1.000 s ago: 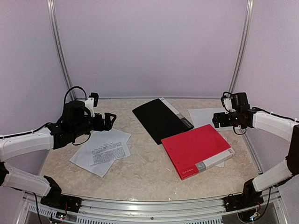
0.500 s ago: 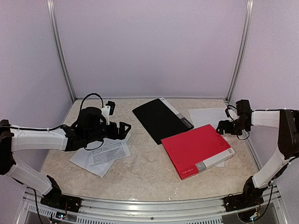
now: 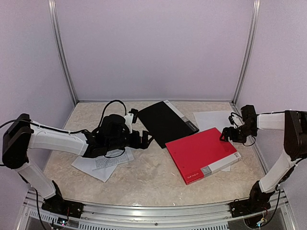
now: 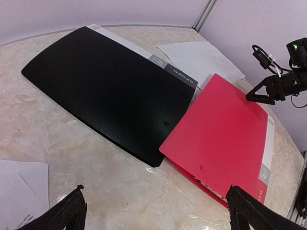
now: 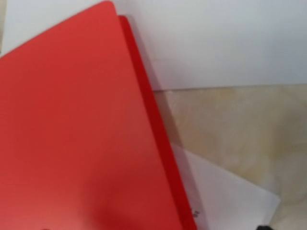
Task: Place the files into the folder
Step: Move the folder to the center of the board.
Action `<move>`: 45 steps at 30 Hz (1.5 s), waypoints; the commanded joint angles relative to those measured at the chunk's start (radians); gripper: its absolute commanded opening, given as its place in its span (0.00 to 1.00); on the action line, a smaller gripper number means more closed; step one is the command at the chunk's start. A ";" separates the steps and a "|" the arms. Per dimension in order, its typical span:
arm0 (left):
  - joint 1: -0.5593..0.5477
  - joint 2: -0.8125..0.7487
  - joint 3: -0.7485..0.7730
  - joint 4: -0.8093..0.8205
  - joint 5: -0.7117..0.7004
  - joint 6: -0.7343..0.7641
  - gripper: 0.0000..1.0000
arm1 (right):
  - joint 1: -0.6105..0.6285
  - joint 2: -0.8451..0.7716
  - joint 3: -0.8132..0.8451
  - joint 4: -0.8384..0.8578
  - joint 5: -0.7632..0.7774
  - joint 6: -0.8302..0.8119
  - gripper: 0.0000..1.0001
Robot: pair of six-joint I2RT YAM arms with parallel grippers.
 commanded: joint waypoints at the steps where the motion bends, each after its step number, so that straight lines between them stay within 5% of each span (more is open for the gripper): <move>1: -0.032 0.073 0.075 0.036 -0.020 -0.078 0.99 | -0.012 0.027 -0.017 -0.037 -0.028 -0.016 0.89; 26: -0.075 0.337 0.224 0.049 0.185 -0.498 0.99 | 0.038 -0.106 -0.133 0.068 -0.211 0.074 0.66; 37: -0.079 0.332 0.203 -0.020 0.136 -0.527 0.99 | 0.090 -0.147 -0.183 0.115 -0.290 0.104 0.43; 45: -0.079 0.304 0.181 -0.086 0.071 -0.551 0.99 | 0.108 -0.141 -0.195 0.123 -0.286 0.108 0.42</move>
